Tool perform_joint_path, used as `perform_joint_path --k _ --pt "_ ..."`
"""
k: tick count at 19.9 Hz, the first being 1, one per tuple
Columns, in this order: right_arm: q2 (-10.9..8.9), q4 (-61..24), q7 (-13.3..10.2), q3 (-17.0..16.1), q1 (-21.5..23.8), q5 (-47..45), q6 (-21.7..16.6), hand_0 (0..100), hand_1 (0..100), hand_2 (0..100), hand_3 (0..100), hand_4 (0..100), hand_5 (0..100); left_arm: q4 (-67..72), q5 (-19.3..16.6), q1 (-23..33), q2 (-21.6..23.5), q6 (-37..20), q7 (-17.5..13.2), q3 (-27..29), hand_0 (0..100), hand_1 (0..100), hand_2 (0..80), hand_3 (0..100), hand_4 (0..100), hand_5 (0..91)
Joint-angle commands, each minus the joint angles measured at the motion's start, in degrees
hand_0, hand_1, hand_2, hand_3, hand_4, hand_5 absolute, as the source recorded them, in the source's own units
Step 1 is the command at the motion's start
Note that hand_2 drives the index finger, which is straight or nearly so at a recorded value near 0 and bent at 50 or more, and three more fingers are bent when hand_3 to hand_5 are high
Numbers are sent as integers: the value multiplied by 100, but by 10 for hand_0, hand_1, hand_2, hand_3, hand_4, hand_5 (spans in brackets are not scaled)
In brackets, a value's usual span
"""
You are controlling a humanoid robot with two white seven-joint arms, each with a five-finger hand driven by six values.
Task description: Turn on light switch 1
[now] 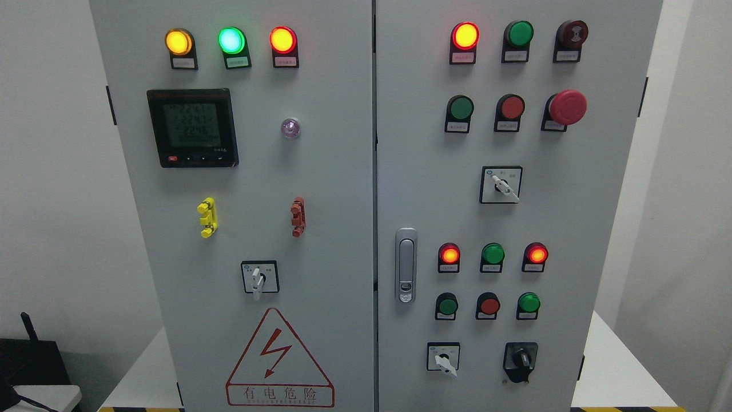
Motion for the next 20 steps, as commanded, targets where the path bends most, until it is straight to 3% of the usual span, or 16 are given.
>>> perform_joint_path --k 1,3,7,11,13,15,16,20 --pt "0 0 -2 0 1 -105 -4 120 389 0 0 0 0 -904 -575 196 18 32 14 1063 386 75 0 0 0 0" --pt "0 0 -2 0 1 -105 -4 120 389 0 0 0 0 -1378 -839 363 18 14 6 1659 385 76 0 0 0 0" --pt "0 0 -2 0 1 -105 -4 120 389 0 0 0 0 -2248 -832 442 -9 -188 -65 2987 386 79 0 0 0 0" --pt "0 0 -2 0 1 -105 -4 120 389 0 0 0 0 -3039 -796 679 18 -915 -47 3375 401 69 0 8 63 0" --pt "0 0 -2 0 1 -97 -4 120 389 0 0 0 0 -3557 -744 776 18 -1346 -21 3621 407 62 0 59 143 0" --pt "0 0 -2 0 1 -105 -4 120 389 0 0 0 0 -4094 -412 803 18 -1620 -47 3806 411 58 3 121 213 0" --pt "0 0 -2 0 1 -97 -4 120 389 0 0 0 0 -4427 -183 820 61 -1673 -56 3859 422 44 50 209 279 0" --pt "0 0 -2 0 1 -97 -4 120 389 0 0 0 0 -5772 337 1066 211 -1682 -82 3868 458 19 177 329 391 64"
